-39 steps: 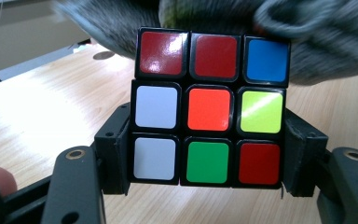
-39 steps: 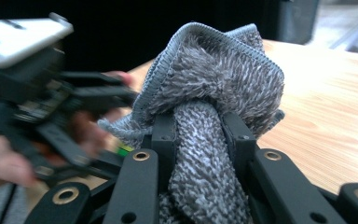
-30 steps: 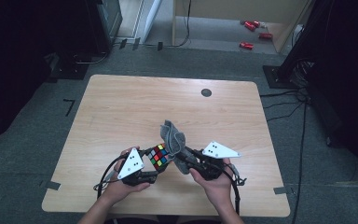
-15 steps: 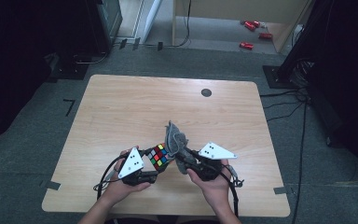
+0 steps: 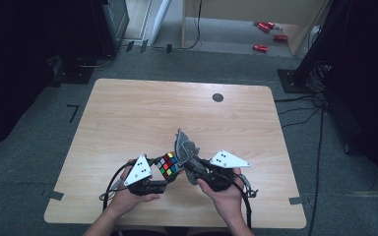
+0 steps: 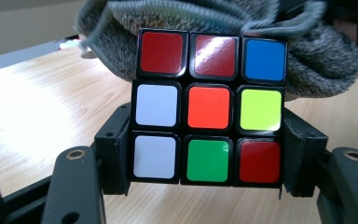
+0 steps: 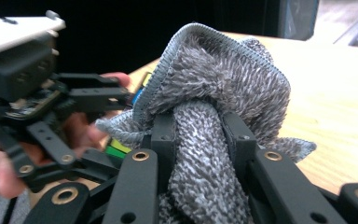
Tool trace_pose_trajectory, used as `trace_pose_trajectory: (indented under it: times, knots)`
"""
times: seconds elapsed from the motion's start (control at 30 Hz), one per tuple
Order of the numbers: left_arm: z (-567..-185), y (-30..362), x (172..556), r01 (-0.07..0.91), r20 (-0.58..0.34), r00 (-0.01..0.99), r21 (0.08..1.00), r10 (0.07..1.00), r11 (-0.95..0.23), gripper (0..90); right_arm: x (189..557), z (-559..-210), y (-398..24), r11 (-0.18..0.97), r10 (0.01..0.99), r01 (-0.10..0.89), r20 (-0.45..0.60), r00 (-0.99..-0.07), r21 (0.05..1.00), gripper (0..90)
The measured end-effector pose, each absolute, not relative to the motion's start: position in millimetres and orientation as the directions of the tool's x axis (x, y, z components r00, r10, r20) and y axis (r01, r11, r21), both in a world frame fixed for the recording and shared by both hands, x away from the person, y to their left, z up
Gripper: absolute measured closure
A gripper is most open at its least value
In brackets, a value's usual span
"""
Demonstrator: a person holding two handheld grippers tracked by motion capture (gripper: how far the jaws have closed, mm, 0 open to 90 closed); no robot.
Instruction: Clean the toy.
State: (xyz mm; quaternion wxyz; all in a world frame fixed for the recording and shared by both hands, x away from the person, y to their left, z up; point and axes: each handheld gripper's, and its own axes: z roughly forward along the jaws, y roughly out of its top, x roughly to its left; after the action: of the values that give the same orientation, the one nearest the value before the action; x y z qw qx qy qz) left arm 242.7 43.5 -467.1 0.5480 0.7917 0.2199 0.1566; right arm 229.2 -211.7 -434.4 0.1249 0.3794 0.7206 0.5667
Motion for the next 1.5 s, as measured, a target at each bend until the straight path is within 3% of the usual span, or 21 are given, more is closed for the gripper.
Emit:
trace_pose_trajectory:
  times: [0.2,0.37,0.63,0.87,1.1,1.33,1.5]
  knots:
    - [-468.3,44.8,244.4,0.186,-0.016,0.864,0.939,0.504,-0.289,34.1,223.5,-427.8,-204.6,0.084,0.691,0.394,0.232,-0.685,0.915,71.4]
    - [-468.1,41.8,239.4,0.15,0.02,0.875,0.939,0.485,-0.309,34.2,220.5,-420.6,-200.3,0.089,0.673,0.371,0.219,-0.707,0.925,71.3]
    - [-468.2,42.8,241.2,0.154,0.024,0.874,0.933,0.485,-0.325,34.2,231.3,-437.7,-213.2,0.069,0.725,0.44,0.258,-0.639,0.896,71.3]
    - [-467.9,40.4,238.3,0.141,0.031,0.879,0.936,0.476,-0.321,34.2,218.8,-419.5,-196.4,0.115,0.68,0.36,0.191,-0.708,0.926,71.1]
    - [-467.6,42.6,241.2,0.158,0.013,0.87,0.939,0.494,-0.305,34.2,232.2,-438.7,-217.4,0.059,0.726,0.446,0.268,-0.634,0.893,71.2]
    - [-467.7,42.5,239.6,0.147,0.028,0.867,0.94,0.497,-0.309,34.2,217.8,-418.1,-193.1,0.119,0.677,0.346,0.179,-0.714,0.93,70.8]
    - [-464.6,45.5,239.2,0.134,0.045,0.861,0.941,0.507,-0.311,34.2,228.9,-432.9,-208.0,0.079,0.718,0.407,0.232,-0.656,0.91,70.9]
